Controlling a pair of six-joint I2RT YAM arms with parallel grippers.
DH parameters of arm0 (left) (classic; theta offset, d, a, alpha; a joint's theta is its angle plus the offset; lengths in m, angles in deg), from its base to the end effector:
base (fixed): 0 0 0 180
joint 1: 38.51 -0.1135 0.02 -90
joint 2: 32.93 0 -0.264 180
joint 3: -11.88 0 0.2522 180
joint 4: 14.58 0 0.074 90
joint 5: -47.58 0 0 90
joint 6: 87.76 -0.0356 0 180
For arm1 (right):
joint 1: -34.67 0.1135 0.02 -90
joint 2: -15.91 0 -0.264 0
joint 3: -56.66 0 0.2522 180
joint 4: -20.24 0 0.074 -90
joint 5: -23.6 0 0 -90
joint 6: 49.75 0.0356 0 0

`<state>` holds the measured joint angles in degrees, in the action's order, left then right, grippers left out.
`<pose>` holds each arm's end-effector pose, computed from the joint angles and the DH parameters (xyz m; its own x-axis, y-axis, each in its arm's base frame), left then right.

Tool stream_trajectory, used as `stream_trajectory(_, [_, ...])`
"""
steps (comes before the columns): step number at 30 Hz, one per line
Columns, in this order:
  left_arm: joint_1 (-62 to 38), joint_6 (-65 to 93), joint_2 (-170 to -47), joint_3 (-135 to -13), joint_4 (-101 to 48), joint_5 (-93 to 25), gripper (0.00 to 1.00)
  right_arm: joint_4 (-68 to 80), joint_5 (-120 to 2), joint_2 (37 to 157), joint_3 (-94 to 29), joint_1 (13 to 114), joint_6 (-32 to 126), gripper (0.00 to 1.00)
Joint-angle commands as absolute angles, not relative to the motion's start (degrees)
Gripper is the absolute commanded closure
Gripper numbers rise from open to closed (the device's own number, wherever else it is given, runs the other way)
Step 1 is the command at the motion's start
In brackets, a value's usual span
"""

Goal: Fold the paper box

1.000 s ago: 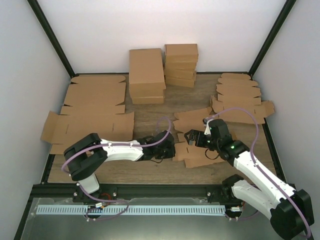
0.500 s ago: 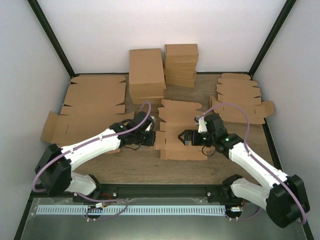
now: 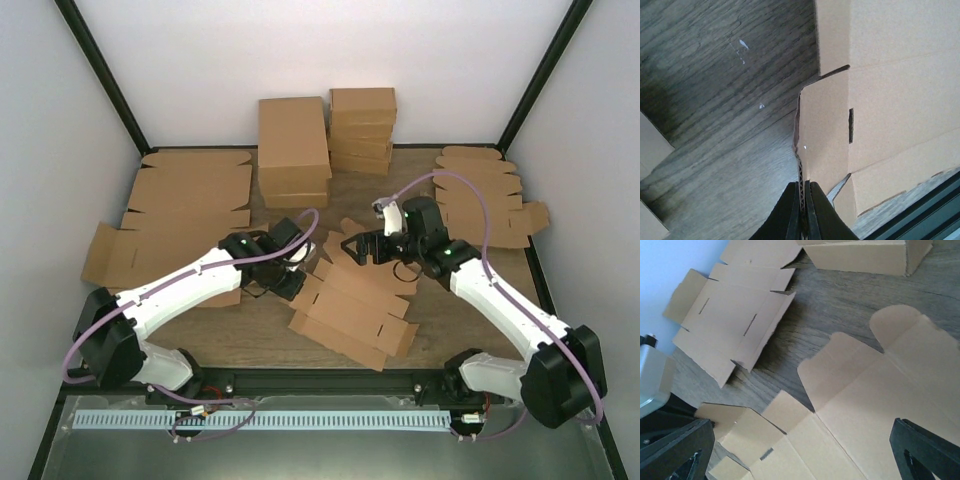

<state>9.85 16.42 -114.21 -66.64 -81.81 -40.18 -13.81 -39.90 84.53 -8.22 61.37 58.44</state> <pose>0.1779 -0.2022 0.2593 -0.7904 0.5206 -0.3228 0.5797 0.8060 -0.1194 0.2243 0.1306 0.2780 -0.7439 -0.0614 -0.6654 -0.5104 0.6950 0.5064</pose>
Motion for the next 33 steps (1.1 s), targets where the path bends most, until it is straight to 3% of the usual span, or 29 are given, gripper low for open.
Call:
stream_trajectory(1, [10.09, 10.81, -113.40, -65.70, -80.89, -42.91, 0.96, -8.19, -43.36, 80.77, -3.26, 61.10, 56.98, 0.00])
stream_trajectory(17, [13.22, 0.21, -116.93, -65.20, -70.21, -43.20, 0.93, 13.83, -52.72, 77.87, 5.61, 61.06, 56.24, 0.00])
stream_trajectory(28, [16.78, -1.83, -121.58, -71.34, -73.48, -53.56, 0.92, 12.21, -51.03, 77.87, 3.93, 61.04, 56.43, 0.00])
stream_trajectory(29, [16.79, -1.78, -121.41, -71.43, -73.02, -54.82, 0.90, 13.70, -52.37, 77.60, 4.52, 61.07, 57.97, 0.00])
stream_trajectory(31, [16.77, -1.23, -120.75, -71.17, -72.00, -56.72, 0.77, 18.87, -54.18, 78.29, 5.37, 61.08, 60.54, 0.00])
stream_trajectory(33, [16.80, -0.34, -119.32, -69.94, -70.18, -56.84, 0.51, 27.29, -52.65, 80.63, 5.75, 61.13, 61.54, 0.00])
